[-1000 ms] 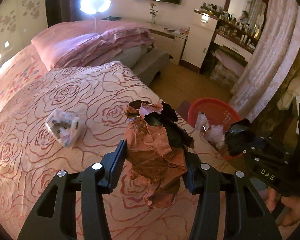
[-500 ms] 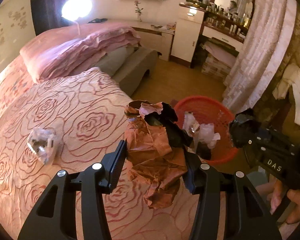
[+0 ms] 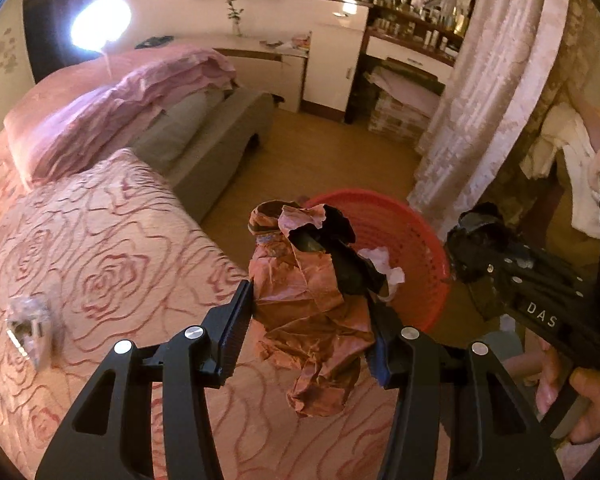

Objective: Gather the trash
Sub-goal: 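Carry brown paper and black bag over the red wastebasket, then open both grippers to drop brown paper and black bag into the wastebasket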

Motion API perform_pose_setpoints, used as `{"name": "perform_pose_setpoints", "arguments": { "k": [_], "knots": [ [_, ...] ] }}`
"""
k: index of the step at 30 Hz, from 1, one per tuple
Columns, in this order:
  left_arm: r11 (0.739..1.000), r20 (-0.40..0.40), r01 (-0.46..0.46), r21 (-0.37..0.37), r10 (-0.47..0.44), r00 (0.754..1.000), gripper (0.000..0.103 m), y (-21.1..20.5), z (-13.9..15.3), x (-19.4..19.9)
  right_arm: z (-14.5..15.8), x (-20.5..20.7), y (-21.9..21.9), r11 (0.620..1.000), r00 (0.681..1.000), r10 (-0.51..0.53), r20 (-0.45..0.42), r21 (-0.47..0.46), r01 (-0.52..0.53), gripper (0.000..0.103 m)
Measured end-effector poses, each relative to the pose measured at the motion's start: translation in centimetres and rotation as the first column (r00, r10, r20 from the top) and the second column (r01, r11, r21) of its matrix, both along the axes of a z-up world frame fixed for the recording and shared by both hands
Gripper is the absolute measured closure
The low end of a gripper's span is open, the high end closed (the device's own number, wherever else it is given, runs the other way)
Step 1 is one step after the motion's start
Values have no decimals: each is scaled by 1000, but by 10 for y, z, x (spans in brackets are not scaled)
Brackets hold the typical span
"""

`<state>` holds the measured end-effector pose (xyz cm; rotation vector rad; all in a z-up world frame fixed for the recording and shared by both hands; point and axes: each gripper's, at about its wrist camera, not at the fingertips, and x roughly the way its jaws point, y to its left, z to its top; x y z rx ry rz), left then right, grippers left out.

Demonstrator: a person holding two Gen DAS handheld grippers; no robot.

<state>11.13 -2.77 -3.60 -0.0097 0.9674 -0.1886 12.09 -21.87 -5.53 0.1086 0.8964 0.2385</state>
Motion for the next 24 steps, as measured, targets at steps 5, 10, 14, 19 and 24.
{"name": "perform_pose_setpoints", "arguments": {
  "k": [5,10,14,19,24],
  "knots": [
    [999,-33,42,3,-42,999,55,-17,-15,13,-10,8,-9,1000,999,-31,-28,-2,31,63],
    [998,-83,68,7,-67,994,55,-30,-32,28,-17,9,-18,998,997,-56,-49,2,57,63],
    [995,-107,98,27,-95,990,54,-41,-44,34,-23,11,-25,997,995,-74,-62,0,74,63],
    [993,-130,116,30,-111,985,53,-48,-54,36,-28,13,-28,997,994,-83,-77,-3,84,63],
    [993,-161,118,7,-116,980,46,-49,-58,41,-33,18,-29,996,993,-84,-88,-6,84,63]
  ]
}}
